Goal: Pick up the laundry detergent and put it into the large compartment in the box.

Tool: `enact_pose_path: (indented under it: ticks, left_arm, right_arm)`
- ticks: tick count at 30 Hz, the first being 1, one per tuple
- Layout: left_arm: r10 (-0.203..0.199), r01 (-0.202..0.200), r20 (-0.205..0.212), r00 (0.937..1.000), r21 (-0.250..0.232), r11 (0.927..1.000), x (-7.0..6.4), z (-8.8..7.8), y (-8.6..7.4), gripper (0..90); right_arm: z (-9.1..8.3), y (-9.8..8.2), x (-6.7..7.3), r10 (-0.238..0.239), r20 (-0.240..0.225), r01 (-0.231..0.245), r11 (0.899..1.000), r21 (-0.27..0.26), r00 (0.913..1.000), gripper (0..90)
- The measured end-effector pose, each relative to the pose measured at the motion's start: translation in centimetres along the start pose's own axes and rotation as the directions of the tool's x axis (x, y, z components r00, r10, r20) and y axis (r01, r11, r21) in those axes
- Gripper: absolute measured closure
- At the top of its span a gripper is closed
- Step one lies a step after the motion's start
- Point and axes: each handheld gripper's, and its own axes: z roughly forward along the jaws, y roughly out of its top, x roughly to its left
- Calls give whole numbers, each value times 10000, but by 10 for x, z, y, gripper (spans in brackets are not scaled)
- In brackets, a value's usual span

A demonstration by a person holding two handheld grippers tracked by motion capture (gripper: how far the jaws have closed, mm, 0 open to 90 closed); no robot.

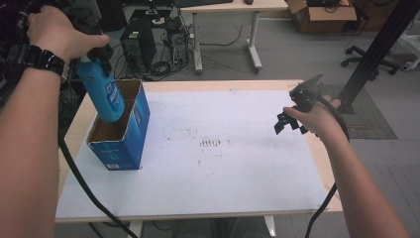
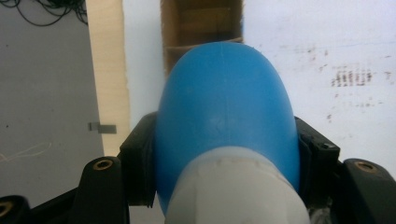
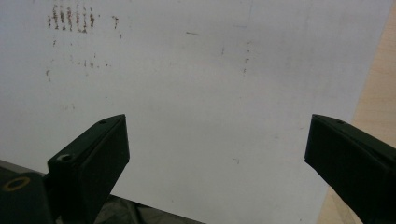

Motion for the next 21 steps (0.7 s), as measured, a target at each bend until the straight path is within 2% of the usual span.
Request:
enact_pose_path:
  ticks: [4,15,21]
  left_arm:
    - [-105,104,25,9999,227,9997,7,17,-1,375]
    - [-192,188,72,9998,546,9983,12,59,-6,375]
    - [-227,194,401,9989,811,9965,14,87,-10,375]
  right_arm:
    - [3,1,1,-5,42,5,10000,85,10000,65]
    - [11,2,4,-77,79,76,9998,199,9999,66]
    - [15,2,7,-176,65,175,9996,213,9998,66]
